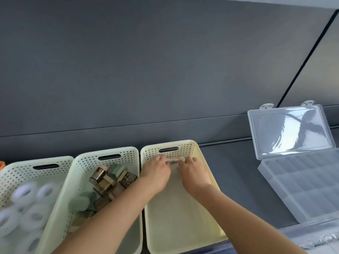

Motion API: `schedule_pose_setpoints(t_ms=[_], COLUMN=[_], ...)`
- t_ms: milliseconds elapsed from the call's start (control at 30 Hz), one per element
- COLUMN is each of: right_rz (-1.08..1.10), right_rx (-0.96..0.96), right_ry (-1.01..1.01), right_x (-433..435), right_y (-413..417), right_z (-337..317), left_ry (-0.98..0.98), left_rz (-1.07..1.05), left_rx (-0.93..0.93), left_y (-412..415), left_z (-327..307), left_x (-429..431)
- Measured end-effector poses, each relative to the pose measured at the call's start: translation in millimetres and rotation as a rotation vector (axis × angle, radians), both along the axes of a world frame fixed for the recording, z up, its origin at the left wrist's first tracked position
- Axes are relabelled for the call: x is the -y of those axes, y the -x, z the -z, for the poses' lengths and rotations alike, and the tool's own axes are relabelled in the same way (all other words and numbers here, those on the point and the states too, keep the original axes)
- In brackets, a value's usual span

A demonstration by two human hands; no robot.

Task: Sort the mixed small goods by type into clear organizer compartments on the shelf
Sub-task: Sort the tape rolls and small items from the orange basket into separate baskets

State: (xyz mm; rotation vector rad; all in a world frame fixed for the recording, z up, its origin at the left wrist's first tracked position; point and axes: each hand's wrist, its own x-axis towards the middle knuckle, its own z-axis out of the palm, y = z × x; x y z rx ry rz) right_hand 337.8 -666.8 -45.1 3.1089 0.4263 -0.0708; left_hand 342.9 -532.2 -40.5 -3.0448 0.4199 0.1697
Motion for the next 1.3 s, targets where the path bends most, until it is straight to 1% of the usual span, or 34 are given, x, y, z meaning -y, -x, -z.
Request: schedule_pose_setpoints(t_ms=[100, 167, 267, 400, 500, 700, 867, 1033, 1167, 1300], right_rz=[-0.023, -0.050, -0.087, -0.134, -0.158, -0.236, -0.386, -0.554, -0.644, -0.697], right_rx=[-0.062, -0.079, -0.097, -0.047, -0.002, 0.093, 0.152, 0.141, 0.136, 0.112], right_ry=[0.001, -0.001, -0.010, -0.034, -0.098, -0.225, -0.271, -0.297, -0.240, -0.255], right_x=[3.0, 6.0, 9.2, 11.3, 9.6, -17.3, -65.6, -134.1, -198.7, -270.0], right_y=[-4.7, -6.3, -2.0, 8.1, 15.3, 35.9, 57.3, 87.6, 111.4, 142.0], right_z=[2.0, 0.7, -2.0, -7.5, -12.8, -28.3, -46.9, -59.0, -62.3, -63.5], left_ry=[-0.159, -0.188, -0.130, 0.010, 0.106, 0.123, 0.071, 0.014, -0.015, -0.017], left_rz=[-0.007, 0.029, 0.012, -0.033, -0.086, -0.237, -0.370, -0.534, -0.596, -0.629], left_rx=[-0.043, -0.021, 0.016, 0.166, 0.284, 0.384, 0.424, 0.392, 0.375, 0.368], left_y=[1.8, 3.8, 13.1, 29.2, 51.6, 101.3, 146.3, 191.2, 227.5, 261.2], left_z=[1.9, -2.0, -10.0, -21.6, -31.9, -45.8, -59.8, -68.6, -71.2, -73.2], left_x=[0.8, 2.8, 2.9, -2.7, -12.6, -55.0, -105.0, -160.3, -216.2, -279.2])
